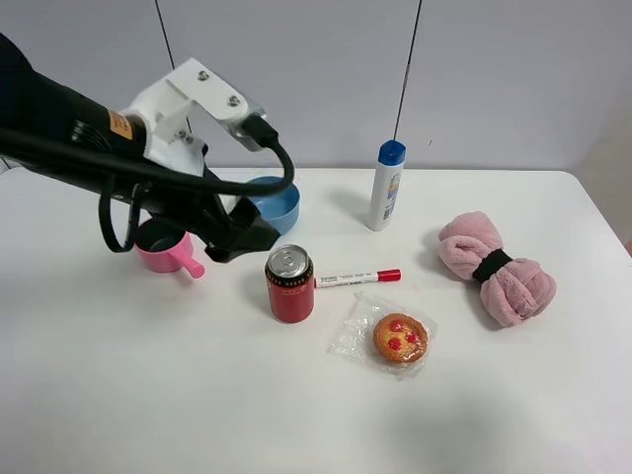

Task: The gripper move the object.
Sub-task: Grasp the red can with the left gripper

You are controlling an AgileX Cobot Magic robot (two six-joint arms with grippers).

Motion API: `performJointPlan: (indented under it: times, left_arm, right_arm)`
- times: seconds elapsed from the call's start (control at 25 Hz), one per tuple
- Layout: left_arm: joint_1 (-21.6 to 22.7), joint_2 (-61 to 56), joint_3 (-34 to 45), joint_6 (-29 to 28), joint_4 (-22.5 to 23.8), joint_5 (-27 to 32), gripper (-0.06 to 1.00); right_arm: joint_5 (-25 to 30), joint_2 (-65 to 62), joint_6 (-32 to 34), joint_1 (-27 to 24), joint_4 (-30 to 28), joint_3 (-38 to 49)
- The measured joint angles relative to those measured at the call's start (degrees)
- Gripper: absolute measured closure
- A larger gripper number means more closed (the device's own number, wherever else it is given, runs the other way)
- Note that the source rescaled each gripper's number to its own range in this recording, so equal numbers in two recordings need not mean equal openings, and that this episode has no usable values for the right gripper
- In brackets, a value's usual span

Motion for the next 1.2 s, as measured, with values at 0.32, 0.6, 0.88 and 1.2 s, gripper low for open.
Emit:
performJointPlan:
  times: [0.32,0.6,0.88,1.2]
  left_arm:
    - [-3.0,7.9,0.0,-0.2,2.8,-6.6,-0.06]
    - [-3.3,13.6,0.0,-0.2,3.3,-9.2,-0.06]
    - [-5.3,19.1,0.0,-0.2,4.3,-12.8,-0.06]
    - [-5.5,23.4,0.0,-0.2,4.3,-16.9,-0.06]
  right_arm:
    - [0.0,0.0,0.0,0.0,0.0,0.0]
    - [0.0,0.0,0.0,0.0,0.0,0.0]
    - [0.0,0.0,0.0,0.0,0.0,0.0]
    - [0.0,0.0,0.0,0.0,0.0,0.0]
